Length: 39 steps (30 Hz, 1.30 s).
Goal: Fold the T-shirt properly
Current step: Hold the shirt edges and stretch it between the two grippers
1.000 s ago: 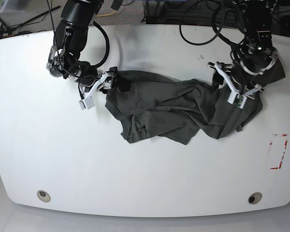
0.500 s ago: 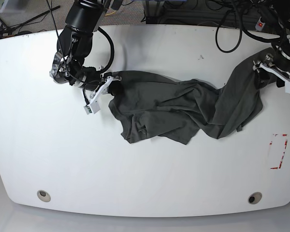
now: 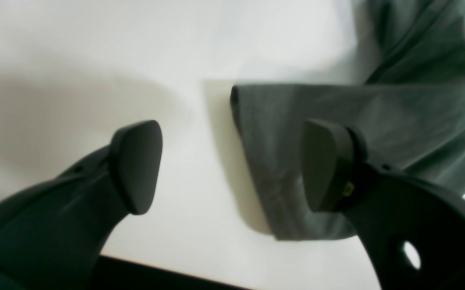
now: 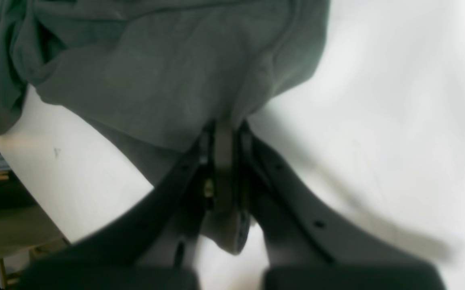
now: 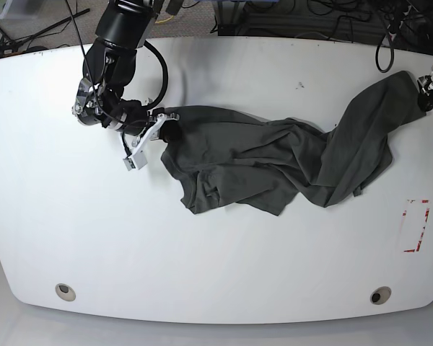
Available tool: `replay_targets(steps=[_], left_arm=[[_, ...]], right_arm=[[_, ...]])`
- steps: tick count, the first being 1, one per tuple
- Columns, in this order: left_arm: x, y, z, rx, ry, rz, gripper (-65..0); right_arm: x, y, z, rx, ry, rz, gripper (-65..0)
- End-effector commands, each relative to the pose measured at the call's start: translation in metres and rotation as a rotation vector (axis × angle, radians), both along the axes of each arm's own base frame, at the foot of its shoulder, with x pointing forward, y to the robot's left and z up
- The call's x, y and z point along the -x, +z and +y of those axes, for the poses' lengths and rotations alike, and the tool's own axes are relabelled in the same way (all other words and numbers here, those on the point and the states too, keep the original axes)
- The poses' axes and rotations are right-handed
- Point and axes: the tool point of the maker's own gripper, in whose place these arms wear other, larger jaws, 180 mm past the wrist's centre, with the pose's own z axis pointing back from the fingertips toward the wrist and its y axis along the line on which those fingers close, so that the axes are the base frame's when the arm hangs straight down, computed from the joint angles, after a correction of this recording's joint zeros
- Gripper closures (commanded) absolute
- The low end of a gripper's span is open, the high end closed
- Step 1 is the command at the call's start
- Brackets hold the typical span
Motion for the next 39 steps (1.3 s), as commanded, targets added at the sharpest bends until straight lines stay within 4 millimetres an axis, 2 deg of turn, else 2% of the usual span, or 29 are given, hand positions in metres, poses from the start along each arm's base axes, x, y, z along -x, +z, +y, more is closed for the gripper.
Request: replay_targets(steps=[1,6,15,18,23,28,31,33,36,39], left_arm=[[-0.004,0.007,0.002,-0.020,-0.058,-0.025,-49.2],[-0.008,-0.008,-0.018,0.009,-0.145,0.003,-45.1],[-0.015,-0.020,-0.039,0.052,-0.171,0.006,-45.0],[-0.026,-0.018,-0.038,0.061,-0.159,-0.020,-44.7],[-0.027,-0.043,-0.039,0.160,-0.110,0.004,-44.6],[-0.029,-0.044,-0.034,0.172,-0.111,0.031,-44.3],[-0.027,-0.045,-0.035,0.175,-0.119,0.045,-35.6],[-0.029,-0.043,-0.034,0.173,-0.116,0.035,-23.7],[-0.036,-0.039,-0.032,0.170,-0.110,0.013,-10.1],[-0.037,-0.038,-0.032,0.169,-0.111,0.009,-6.8]], right_arm=[[-0.012,0.013,0.001,-0.016,-0.002,-0.056,0.0],[-0.012,0.013,0.001,-0.016,-0.002,-0.056,0.0],[-0.012,0.014,0.001,-0.016,-0.002,-0.058,0.0],[-0.012,0.013,0.000,-0.014,-0.002,-0.056,0.0],[-0.012,0.013,0.000,-0.014,-0.002,-0.056,0.0],[-0.012,0.013,-0.001,-0.011,-0.002,-0.057,0.0],[-0.012,0.013,-0.010,0.009,-0.003,-0.058,0.0],[-0.012,0.013,-0.012,0.012,-0.005,-0.058,0.0],[-0.012,0.013,-0.017,0.025,-0.005,-0.060,0.0],[-0.013,0.014,-0.020,0.032,-0.007,-0.064,0.0]])
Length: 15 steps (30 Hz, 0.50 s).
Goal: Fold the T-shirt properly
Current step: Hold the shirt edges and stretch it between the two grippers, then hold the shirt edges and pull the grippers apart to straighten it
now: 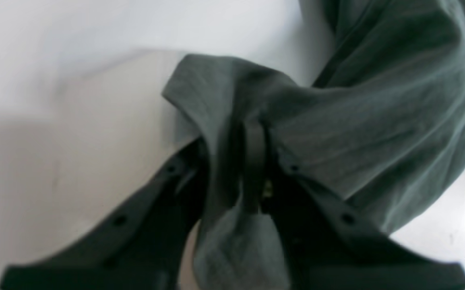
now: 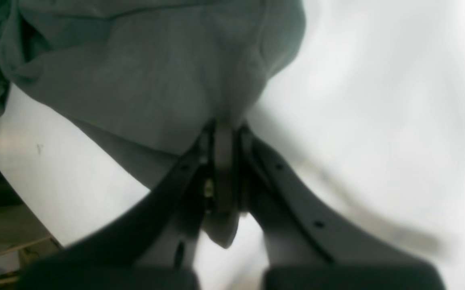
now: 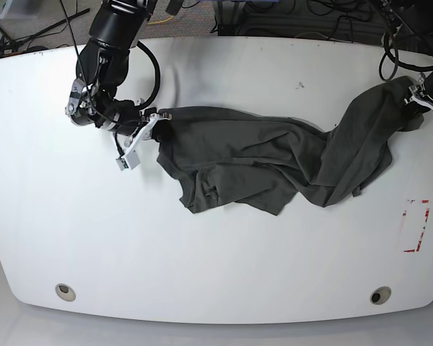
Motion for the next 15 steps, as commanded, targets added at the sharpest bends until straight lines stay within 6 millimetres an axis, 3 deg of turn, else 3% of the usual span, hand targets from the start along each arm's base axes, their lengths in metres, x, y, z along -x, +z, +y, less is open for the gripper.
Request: replay_targets(steps=[1,8,13,15], left_arm=[[-0.001,0.006,0.007,-0.027,-0.006,0.008,-6.4],[-0.028,0.062,0.003,-0.197,-0.095,-0.107,-4.7],[-0.058,0.092,-0.043,-0.419,-0.319,-0.170,-2.1],[-0.063,0.098,-0.053,-0.447,-0.346,-0.181,-1.8]], right_arm=[[-0.014,0.015,-0.003,-0.006,-0.003,-0.063,0.0],[-0.023,0.026,-0.024,0.054,-0.007,-0.105,0.0],[-0.029,0.042,-0.050,0.109,-0.041,-0.190,0.0],[-0.030,0.049,-0.058,0.138,-0.041,-0.216,0.0]])
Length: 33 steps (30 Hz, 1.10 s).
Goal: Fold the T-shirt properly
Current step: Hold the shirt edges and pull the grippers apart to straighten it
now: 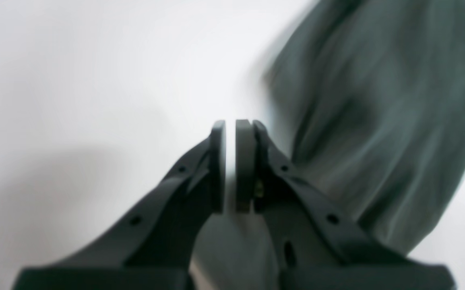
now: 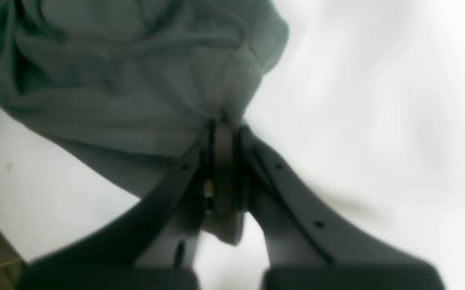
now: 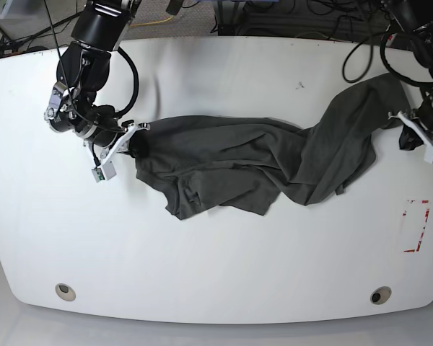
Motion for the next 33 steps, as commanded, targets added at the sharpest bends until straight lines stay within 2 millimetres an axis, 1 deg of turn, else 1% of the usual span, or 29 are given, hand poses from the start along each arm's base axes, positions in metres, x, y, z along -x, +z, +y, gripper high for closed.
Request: replay_targets(steps=[1,4,7,8,9,11,12,13,16,17,18,21,24,31,33], left_arm=[[-0.008,0.021,0.000,-0.061,-0.018,-0.045,-1.8],[-0.023,0.038,-0.002,-0.088,-0.023,-0.074,-1.7],[-0.024,0.035,0.002,-0.102,-0.014,-0.011,-2.2],[-0.023,0.032,0.004,-0.105,-0.008,0.015,-2.4],[-0.020,0.030,0.006,-0.106,-0.002,0.035,-3.9],[-0.015,0.023,0.005,-0.099,-0.001,0.067,-10.4],[-0.012,0.020,0.005,-0.099,0.000,0.083,-15.1],[-0.007,0.014,0.003,-0.090,0.000,0.102,-22.2],[0.010,0.002,0.004,-0.050,0.031,0.136,-37.1],[0.014,0.000,0.005,-0.038,0.039,0.140,-39.0],[0.018,-0.002,0.005,-0.024,0.042,0.145,-40.1],[0.035,-0.021,-0.001,0.030,0.038,0.213,-40.1],[0.046,-0.033,0.001,0.053,0.049,0.257,-40.3],[0.062,-0.061,0.004,0.114,0.078,0.337,-40.7],[0.064,-0.065,0.003,0.124,0.078,0.349,-40.7]], right_arm=[[-0.011,0.025,-0.013,0.039,0.000,-0.093,0.0],[-0.016,0.042,-0.028,0.100,0.006,-0.141,0.0],[-0.017,0.047,-0.037,0.130,0.007,-0.149,0.0],[-0.017,0.047,-0.038,0.134,0.009,-0.147,0.0],[-0.017,0.046,-0.038,0.134,0.010,-0.147,0.0],[-0.017,0.046,-0.036,0.131,0.013,-0.147,0.0],[-0.017,0.045,-0.035,0.128,0.013,-0.145,0.0],[-0.015,0.044,-0.034,0.124,0.013,-0.141,0.0],[-0.014,0.041,-0.031,0.115,0.013,-0.135,0.0],[-0.014,0.040,-0.029,0.109,0.012,-0.131,0.0],[-0.014,0.039,-0.027,0.102,0.012,-0.129,0.0],[-0.014,0.037,-0.026,0.099,0.010,-0.125,0.0],[-0.014,0.037,-0.025,0.094,0.011,-0.125,0.0],[-0.013,0.036,-0.025,0.095,0.012,-0.121,0.0],[-0.013,0.036,-0.025,0.095,0.012,-0.119,0.0]])
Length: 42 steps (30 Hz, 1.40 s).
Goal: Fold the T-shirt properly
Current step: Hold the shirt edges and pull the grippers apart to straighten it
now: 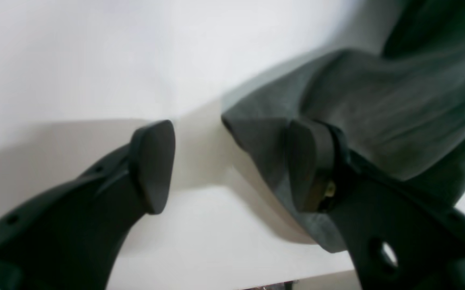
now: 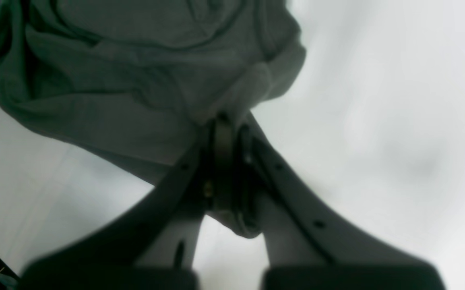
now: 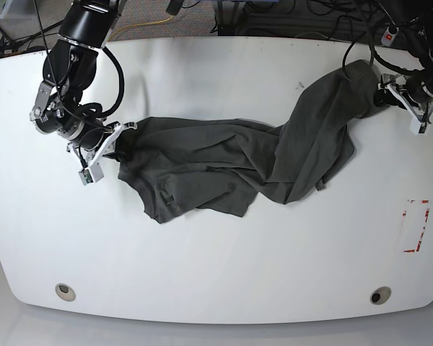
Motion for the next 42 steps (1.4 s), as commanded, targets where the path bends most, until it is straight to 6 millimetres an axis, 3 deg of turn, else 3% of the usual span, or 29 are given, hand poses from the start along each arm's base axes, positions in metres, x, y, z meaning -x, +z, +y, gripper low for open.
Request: replay_targets(steps=[1,15,28,37,39,42], left_arm=[[-0.006,0.007,0.005,-0.005,-0.004,-0.027,-40.7],[-0.008,-0.007,-0.029,0.032,-0.089,0.011,-40.3],[0.022,-0.022,-0.030,0.035,-0.091,0.085,-40.3],[0.027,-0.025,-0.029,0.029,-0.093,0.100,-39.7],[0.027,-0.025,-0.029,0.029,-0.095,0.100,-35.4],[0.027,-0.026,-0.033,0.030,-0.111,0.106,-20.8]], right_arm=[[-0.010,0.015,-0.002,-0.003,0.003,-0.056,0.0],[-0.009,0.014,-0.001,-0.004,0.005,-0.054,0.0],[-0.012,0.017,0.000,-0.006,0.005,-0.062,0.0],[-0.012,0.017,0.000,-0.006,0.005,-0.062,0.0],[-0.012,0.017,0.000,-0.006,0.005,-0.062,0.0],[-0.012,0.017,0.000,-0.008,0.005,-0.062,0.0]])
